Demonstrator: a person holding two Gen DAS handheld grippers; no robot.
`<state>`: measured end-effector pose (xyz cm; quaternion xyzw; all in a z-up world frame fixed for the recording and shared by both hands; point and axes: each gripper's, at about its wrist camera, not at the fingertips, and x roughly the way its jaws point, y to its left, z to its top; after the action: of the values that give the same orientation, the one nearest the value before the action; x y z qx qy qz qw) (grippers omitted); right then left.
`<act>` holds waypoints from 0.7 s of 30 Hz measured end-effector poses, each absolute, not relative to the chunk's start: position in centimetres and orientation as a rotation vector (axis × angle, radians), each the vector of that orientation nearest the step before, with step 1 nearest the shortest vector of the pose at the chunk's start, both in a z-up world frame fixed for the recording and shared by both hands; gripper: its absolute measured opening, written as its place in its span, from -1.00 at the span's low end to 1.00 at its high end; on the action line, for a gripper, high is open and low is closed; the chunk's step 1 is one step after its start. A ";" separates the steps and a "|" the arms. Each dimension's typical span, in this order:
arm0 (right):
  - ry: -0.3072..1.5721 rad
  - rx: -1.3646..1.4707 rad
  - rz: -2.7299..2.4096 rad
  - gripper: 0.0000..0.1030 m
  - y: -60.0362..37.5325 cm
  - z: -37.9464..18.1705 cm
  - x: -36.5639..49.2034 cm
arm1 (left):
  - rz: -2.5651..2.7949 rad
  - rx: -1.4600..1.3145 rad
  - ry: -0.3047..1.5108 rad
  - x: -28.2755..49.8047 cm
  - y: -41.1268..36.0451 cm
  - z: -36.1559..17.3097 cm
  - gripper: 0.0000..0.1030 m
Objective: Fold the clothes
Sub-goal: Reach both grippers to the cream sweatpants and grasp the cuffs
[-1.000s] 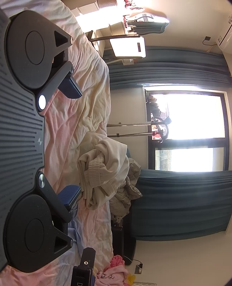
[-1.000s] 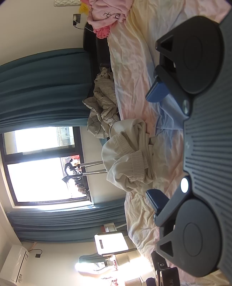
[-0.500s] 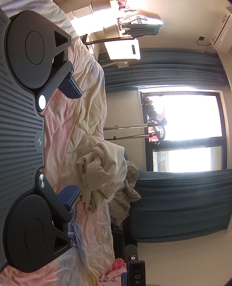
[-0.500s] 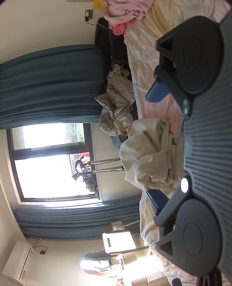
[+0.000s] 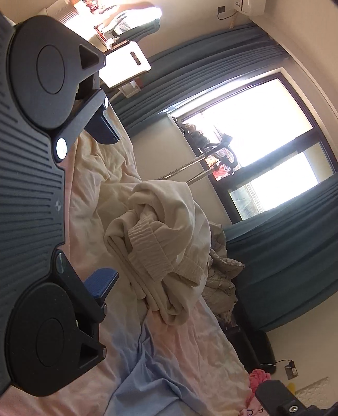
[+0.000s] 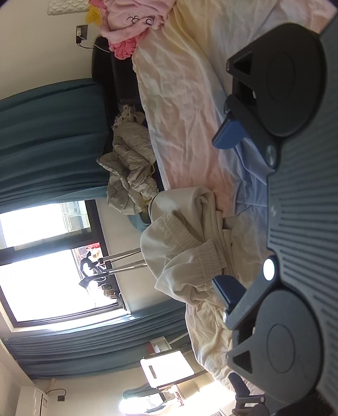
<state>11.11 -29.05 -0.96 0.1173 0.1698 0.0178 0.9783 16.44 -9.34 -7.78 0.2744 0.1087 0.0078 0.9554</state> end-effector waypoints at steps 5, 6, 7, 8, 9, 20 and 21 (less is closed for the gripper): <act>0.375 0.254 0.003 1.00 -31.0 -2.3 12.4 | 0.012 0.702 0.206 22.0 -12.4 -10.8 0.75; 0.378 0.275 0.002 1.00 -31.5 -2.5 12.6 | 0.014 0.734 0.210 23.1 -12.8 -11.5 0.73; 0.382 0.295 0.001 1.00 -31.8 -2.6 12.8 | 0.021 0.759 0.212 24.0 -13.2 -12.0 0.70; 0.383 0.308 0.002 1.00 -32.1 -2.7 13.0 | 0.032 0.780 0.211 24.9 -13.5 -12.5 0.69; 0.382 0.316 0.004 1.00 -32.3 -2.8 13.1 | 0.043 0.802 0.210 25.8 -13.7 -13.0 0.69; 0.403 0.303 0.008 1.00 -32.2 -4.0 14.2 | 0.069 0.790 0.091 28.4 -14.8 -11.9 -0.14; 0.405 0.297 0.009 1.00 -32.1 -4.0 14.2 | 0.062 0.765 0.077 28.0 -14.6 -11.1 -0.20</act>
<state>14.25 -32.13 -4.04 0.1470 0.2002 0.0044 0.9687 28.05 -14.63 -11.14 0.3729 0.0375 0.0304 0.9266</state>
